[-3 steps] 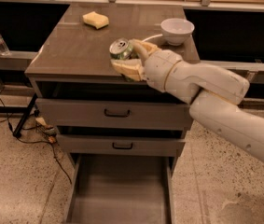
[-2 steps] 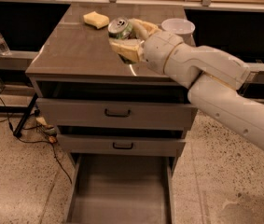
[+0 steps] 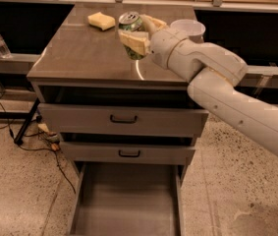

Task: Pick green can from bottom drawer and place on counter

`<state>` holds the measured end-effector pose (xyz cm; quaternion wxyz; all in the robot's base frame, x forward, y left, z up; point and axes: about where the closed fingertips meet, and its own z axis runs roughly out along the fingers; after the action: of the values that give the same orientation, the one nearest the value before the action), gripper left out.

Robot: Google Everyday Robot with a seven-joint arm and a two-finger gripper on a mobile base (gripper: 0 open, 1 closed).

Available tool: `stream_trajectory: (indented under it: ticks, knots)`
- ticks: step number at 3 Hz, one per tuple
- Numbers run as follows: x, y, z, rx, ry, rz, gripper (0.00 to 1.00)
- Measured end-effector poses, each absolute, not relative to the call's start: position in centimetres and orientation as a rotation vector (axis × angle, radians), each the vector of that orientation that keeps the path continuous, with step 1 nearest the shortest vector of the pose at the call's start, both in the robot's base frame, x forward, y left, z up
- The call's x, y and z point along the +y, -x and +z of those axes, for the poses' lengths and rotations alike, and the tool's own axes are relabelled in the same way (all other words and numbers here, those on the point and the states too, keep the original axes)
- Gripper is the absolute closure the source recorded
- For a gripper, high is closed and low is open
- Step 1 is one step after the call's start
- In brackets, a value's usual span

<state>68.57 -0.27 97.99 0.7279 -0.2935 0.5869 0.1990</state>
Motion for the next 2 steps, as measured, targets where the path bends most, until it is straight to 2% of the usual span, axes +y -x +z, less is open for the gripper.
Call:
stream_trajectory:
  ticks: [2]
  knots:
    - [-1.0, -71.6, 94.7, 1.349, 0.568, 0.488, 1.00]
